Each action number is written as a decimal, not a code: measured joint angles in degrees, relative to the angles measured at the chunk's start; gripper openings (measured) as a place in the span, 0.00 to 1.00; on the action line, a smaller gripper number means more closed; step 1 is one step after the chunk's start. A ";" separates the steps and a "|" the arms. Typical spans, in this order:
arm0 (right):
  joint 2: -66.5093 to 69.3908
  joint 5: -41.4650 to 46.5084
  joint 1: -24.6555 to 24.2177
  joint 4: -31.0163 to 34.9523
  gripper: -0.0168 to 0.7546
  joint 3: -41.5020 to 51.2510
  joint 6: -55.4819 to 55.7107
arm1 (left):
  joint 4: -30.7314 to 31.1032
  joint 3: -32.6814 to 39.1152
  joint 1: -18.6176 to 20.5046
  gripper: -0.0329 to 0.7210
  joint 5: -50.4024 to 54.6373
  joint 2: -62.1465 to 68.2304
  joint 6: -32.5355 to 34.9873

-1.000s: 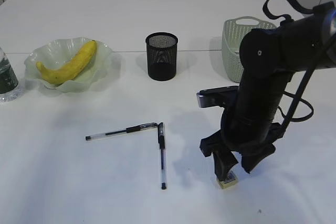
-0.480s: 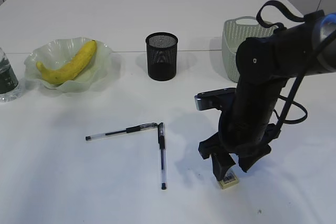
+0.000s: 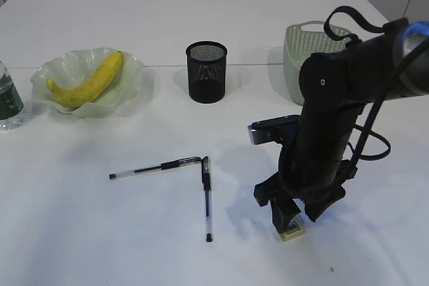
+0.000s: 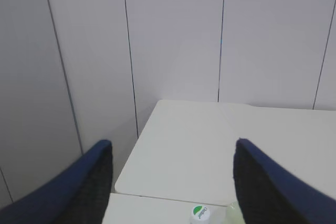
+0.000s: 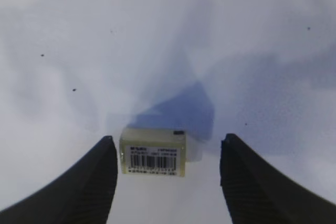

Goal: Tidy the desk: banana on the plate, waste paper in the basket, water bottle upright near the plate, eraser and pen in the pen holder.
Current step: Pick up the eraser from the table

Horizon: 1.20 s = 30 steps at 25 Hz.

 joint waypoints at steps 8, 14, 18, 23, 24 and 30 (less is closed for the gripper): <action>0.83 0.79 0.00 0.00 0.62 0.04 -0.12 | 0.00 0.00 0.00 0.71 0.04 0.00 0.00; 0.86 0.83 0.00 0.00 0.62 0.04 -0.77 | 0.00 0.00 0.00 0.71 0.04 0.00 0.00; 0.86 0.08 0.00 -0.46 0.62 0.04 -0.99 | 0.00 0.00 0.00 0.70 0.04 0.00 0.00; 0.86 -0.75 0.00 -2.20 0.62 0.04 -1.12 | 0.00 0.00 0.00 0.70 0.04 0.00 0.00; 0.86 -0.75 0.00 -2.46 0.62 0.04 -1.12 | 0.00 0.00 0.00 0.70 0.04 0.00 0.00; 0.96 0.73 0.00 -0.31 0.62 0.04 -1.12 | 0.00 0.00 0.00 0.70 0.04 0.00 0.00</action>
